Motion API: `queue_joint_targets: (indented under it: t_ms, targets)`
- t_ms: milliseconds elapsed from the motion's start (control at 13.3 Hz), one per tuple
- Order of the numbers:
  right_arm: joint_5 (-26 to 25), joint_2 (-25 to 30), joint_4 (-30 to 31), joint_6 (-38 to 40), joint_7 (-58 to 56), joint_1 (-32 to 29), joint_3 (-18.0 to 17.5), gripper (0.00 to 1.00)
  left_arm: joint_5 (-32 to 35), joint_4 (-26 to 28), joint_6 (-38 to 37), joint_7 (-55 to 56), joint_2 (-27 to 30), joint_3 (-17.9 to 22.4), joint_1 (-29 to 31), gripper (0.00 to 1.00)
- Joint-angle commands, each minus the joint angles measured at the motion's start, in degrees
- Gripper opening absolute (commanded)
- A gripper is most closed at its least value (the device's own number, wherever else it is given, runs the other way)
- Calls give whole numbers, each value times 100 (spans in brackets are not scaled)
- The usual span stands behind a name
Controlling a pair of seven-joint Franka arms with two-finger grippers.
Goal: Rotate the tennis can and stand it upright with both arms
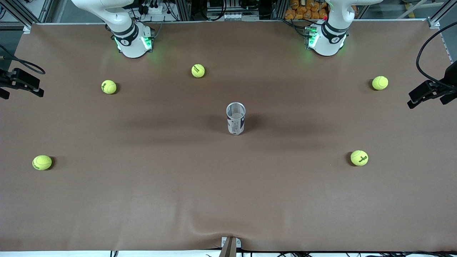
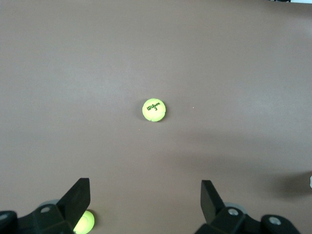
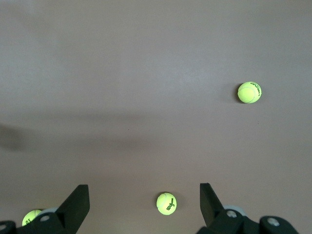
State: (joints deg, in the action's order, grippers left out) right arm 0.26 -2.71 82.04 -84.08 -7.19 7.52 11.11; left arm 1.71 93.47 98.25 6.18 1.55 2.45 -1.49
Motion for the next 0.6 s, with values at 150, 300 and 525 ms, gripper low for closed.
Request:
queue_joint_targets:
  t_ms: [150, 300, 525]
  targets:
    - [-52, 33, -4, 49, 16, -5, -3, 100, 128, -128, -148, -99, -59, -34, 52, 100]
    - [-52, 33, -4, 49, 16, -5, -3, 100, 128, -127, -148, -82, -68, -34, 35, 100]
    - [-52, 33, -4, 49, 16, -5, -3, 100, 58, -119, -218, -169, -59, -34, 105, 100]
